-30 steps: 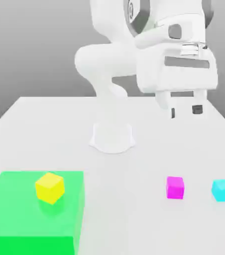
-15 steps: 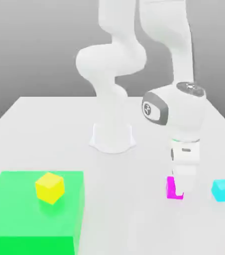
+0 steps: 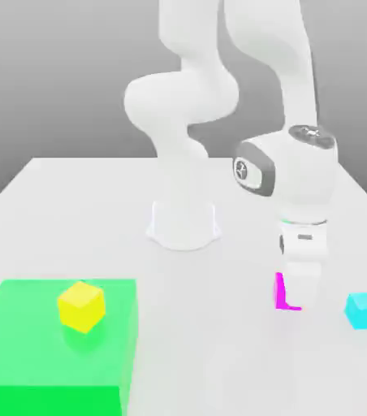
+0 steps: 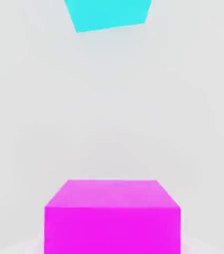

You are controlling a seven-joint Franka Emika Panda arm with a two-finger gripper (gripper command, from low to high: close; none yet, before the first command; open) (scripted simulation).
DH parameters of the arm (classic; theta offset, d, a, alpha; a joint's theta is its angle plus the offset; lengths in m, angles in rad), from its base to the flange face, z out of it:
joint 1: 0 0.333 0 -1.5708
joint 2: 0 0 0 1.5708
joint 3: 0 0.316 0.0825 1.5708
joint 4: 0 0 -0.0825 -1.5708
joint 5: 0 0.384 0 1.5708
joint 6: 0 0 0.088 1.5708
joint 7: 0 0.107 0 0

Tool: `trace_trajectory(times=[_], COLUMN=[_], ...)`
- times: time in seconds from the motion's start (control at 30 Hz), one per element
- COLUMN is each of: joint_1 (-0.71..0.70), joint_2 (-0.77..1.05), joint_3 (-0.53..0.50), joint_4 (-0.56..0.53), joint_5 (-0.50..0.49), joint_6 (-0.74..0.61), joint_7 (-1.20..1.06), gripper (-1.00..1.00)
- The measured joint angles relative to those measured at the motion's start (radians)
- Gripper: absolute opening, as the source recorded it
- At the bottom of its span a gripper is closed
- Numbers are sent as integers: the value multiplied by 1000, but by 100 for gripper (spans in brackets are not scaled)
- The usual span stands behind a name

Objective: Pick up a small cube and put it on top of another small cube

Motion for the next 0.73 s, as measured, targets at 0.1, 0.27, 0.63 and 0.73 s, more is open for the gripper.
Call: trace_trajectory(times=[0.1,0.27,0.63,0.73], joint_1=[-98,-251,-456,-456], joint_2=[-58,-136,-108,-108], joint_3=[-87,-224,-469,-469], joint_4=[51,162,281,281], joint_5=[-22,-62,-55,-55], joint_6=[-107,-292,-383,-383], joint_7=[-70,-218,-478,-478], gripper=[-100,-100,100,100])
